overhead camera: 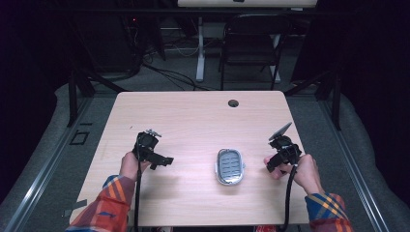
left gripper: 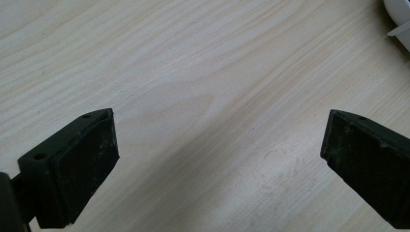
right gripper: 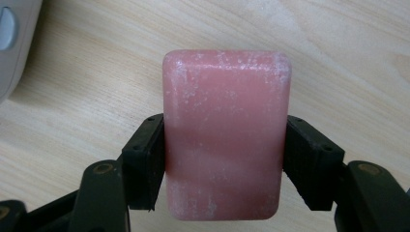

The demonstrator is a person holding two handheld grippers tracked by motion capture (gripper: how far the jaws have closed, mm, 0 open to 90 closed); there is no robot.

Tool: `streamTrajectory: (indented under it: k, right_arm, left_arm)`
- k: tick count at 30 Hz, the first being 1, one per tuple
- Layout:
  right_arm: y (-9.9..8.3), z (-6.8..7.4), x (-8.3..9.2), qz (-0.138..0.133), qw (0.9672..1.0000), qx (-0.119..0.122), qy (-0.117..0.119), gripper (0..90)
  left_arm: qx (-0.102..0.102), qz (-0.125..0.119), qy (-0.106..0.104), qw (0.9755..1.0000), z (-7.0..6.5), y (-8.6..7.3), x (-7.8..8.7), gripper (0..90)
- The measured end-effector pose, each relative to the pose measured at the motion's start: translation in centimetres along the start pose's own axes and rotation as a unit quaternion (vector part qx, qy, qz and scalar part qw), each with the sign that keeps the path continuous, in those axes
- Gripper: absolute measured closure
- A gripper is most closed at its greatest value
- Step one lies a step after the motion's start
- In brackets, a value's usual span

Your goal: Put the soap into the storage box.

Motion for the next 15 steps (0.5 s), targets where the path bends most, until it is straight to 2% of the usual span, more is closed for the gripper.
streamTrajectory:
  k: [8,15]
  right_arm:
    - [0.2,0.9,1.2,-0.009,0.9999,0.007,0.012,37.2]
    - [0.5,1.5,1.7,-0.002,0.9996,0.026,0.008,37.2]
  left_arm:
    - [0.001,0.000,0.000,1.0000,0.0,0.0,0.0,0.0]
    - [0.002,-0.002,0.002,1.0000,0.0,0.0,0.0,0.0]
Point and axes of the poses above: each handheld gripper's, and its own axes: x roughly backward along the jaws, y roughly out of its top, z roughly to its left, the point moved 2 cm from there along -x, roughly forward along the jaws, and after that the axes turned 13 degrees about -x, right-handed, at the moved point
